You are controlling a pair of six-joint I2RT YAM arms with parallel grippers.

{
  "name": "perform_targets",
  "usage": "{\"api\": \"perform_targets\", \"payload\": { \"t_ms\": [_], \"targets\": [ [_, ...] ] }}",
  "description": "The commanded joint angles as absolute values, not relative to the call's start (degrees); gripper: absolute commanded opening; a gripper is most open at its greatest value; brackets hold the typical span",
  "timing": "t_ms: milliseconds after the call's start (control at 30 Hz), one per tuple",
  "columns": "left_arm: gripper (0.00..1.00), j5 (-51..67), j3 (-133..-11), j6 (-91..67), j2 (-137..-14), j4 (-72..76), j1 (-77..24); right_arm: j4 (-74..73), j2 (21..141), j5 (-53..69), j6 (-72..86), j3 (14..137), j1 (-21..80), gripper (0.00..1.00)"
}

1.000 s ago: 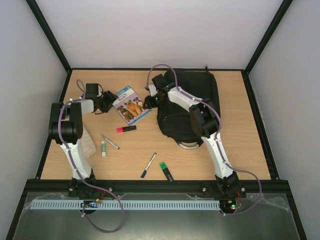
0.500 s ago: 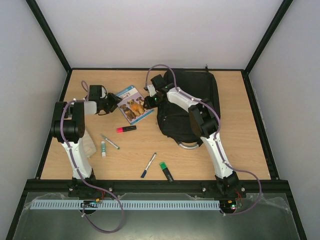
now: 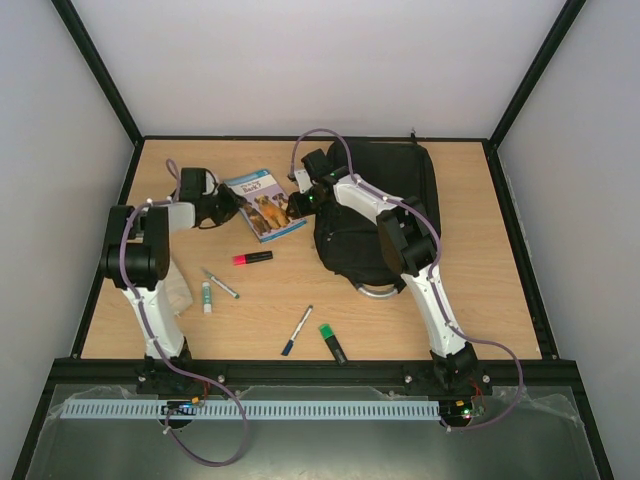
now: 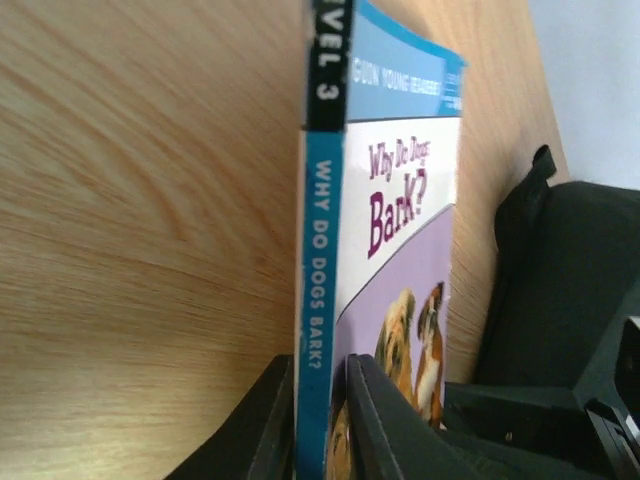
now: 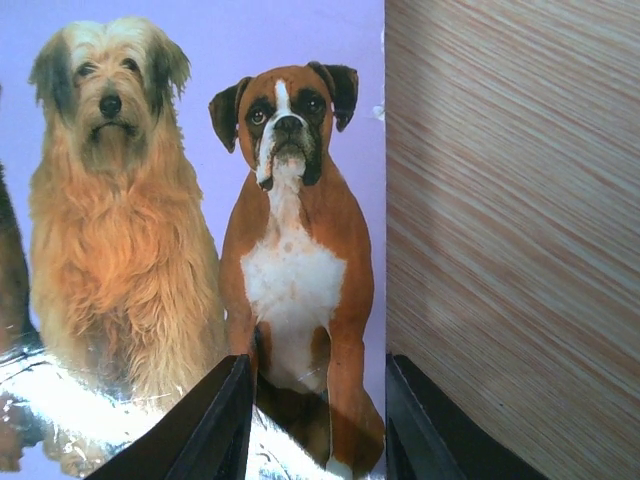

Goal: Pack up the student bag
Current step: Pick up the book from the center of the board.

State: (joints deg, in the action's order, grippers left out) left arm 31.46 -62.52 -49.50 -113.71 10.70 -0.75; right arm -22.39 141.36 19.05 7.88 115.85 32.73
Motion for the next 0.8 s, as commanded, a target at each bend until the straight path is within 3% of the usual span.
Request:
{"api": "perform_targets", "payload": {
  "t_ms": [0, 133, 400, 633, 767],
  "targets": [
    [0.10, 31.5, -62.1, -47.5, -107.9, 9.1, -1.5, -30.1, 146.6, 16.8, 7.3, 113.2, 34.1, 0.35],
    [0.08, 30.3, -62.6, -45.7, -103.9, 6.2, -1.5, -30.1, 143.5, 15.7, 7.0, 113.4, 34.1, 0.36],
    [0.06, 28.9, -62.9, -41.1, -91.9, -0.4, -1.5, -31.8, 132.2, 13.9, 6.0, 112.1, 31.1, 0.50],
    [0.02, 30.4, -60.2, -36.2, -81.0, -2.5, -1.8, -26.3, 114.1, 23.2, 5.0, 101.7, 23.4, 0.60],
    [0.02, 33.1, -56.3, -35.2, -76.0, 0.2, -3.4, -21.6, 100.5, 30.1, 5.3, 89.3, 18.6, 0.66]
  ]
}}
